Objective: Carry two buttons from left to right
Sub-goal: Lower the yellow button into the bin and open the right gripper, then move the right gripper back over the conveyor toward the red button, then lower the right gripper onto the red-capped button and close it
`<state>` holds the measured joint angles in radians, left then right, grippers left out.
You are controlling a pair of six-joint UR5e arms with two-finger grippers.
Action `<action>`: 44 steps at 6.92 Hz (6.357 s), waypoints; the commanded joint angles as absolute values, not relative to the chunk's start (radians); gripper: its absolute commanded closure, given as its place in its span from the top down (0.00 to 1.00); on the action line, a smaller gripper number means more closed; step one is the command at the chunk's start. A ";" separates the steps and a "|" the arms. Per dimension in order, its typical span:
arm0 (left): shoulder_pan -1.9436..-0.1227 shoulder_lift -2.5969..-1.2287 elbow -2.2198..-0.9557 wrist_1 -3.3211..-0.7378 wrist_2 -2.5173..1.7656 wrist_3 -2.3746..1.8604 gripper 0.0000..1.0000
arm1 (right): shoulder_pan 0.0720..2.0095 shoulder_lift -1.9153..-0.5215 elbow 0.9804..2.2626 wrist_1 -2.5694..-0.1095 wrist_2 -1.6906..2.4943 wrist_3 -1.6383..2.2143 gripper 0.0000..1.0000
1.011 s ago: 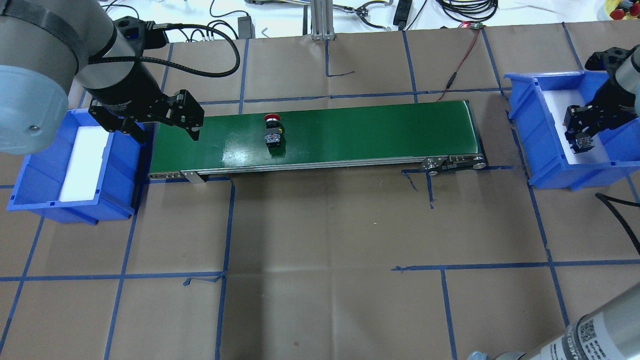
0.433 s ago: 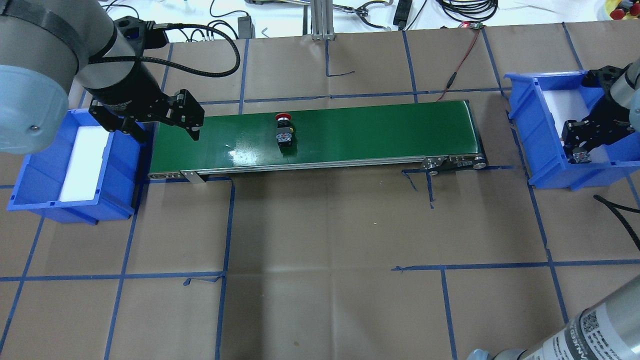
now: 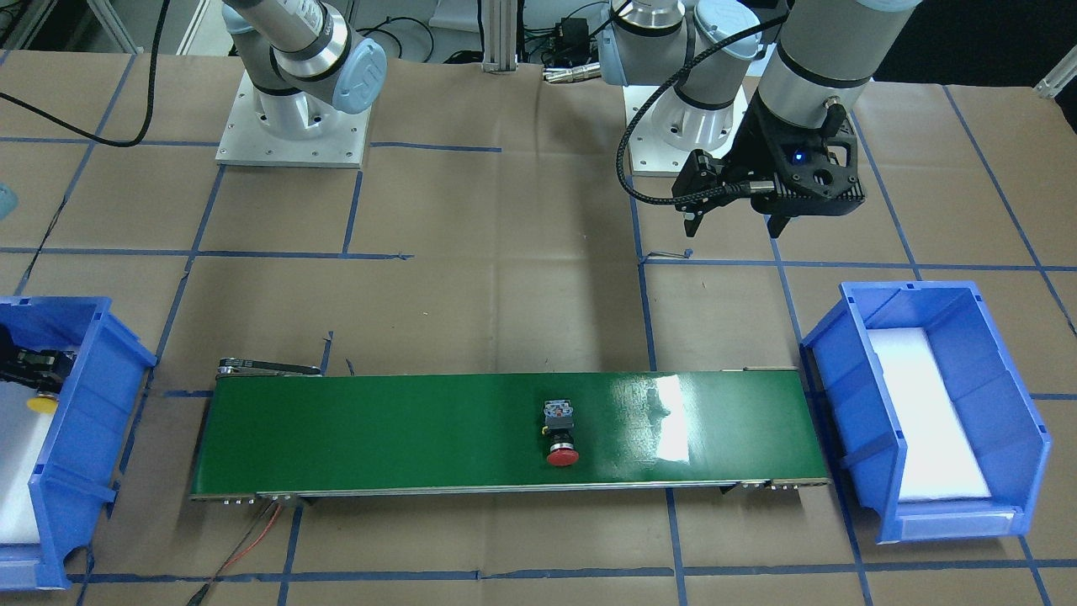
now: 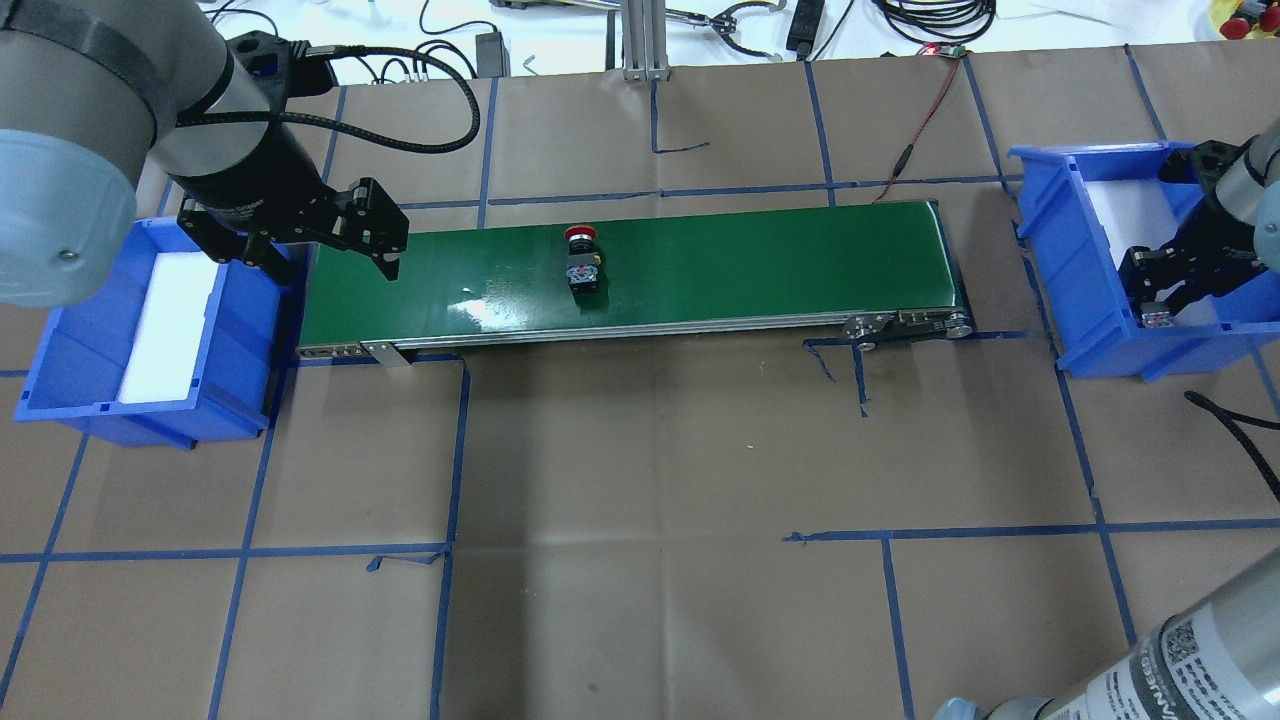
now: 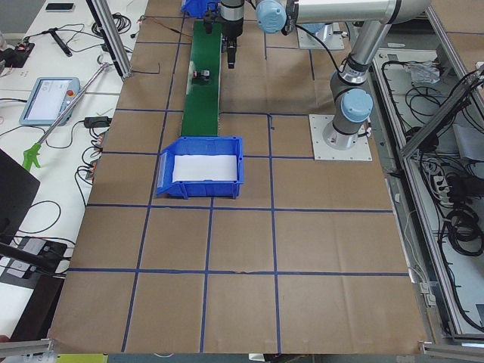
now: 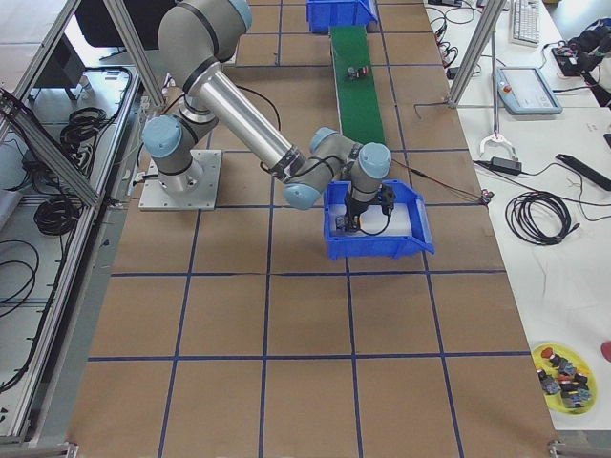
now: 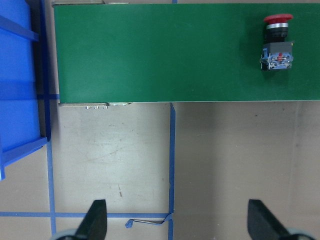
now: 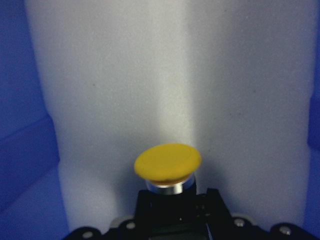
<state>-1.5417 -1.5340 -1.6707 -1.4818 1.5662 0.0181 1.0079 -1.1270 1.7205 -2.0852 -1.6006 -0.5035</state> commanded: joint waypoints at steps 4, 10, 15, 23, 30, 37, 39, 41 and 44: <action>-1.542 -1.534 -1.671 -1.482 1.566 0.017 1.00 | 1.015 -1.176 1.626 -2.043 -1.589 -0.505 1.00; -1.542 -1.536 -1.667 -1.482 1.566 0.017 1.00 | 1.234 -1.403 1.434 -1.720 -1.631 -0.260 1.00; -1.542 -1.536 -1.667 -1.482 1.566 0.017 1.00 | 1.609 -1.465 1.443 -1.620 -1.640 0.153 1.00; -1.542 -1.536 -1.667 -1.482 1.566 0.017 1.00 | 1.612 -1.456 1.459 -1.615 -1.629 0.150 1.00; -1.542 -1.536 -1.667 -1.482 1.566 0.017 1.00 | 1.615 -1.410 1.667 -1.972 -1.580 0.149 0.98; -1.542 -1.536 -1.667 -1.482 1.566 0.017 1.00 | 1.666 -1.115 1.542 -2.059 -1.506 0.153 0.99; -1.542 -1.536 -1.669 -1.482 1.566 0.015 1.00 | 1.666 -1.088 1.551 -2.057 -1.546 0.150 0.99; -1.542 -1.536 -1.669 -1.482 1.566 0.017 1.00 | 1.664 -1.059 1.549 -2.057 -1.545 0.152 0.99; -1.542 -1.536 -1.669 -1.482 1.566 0.015 1.00 | 1.657 -1.066 1.548 -1.947 -1.551 0.135 0.04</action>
<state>-1.5416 -1.5355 -1.6690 -1.4818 1.5662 0.0166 1.6611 -1.0625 1.5531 -2.0116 -1.5486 0.1440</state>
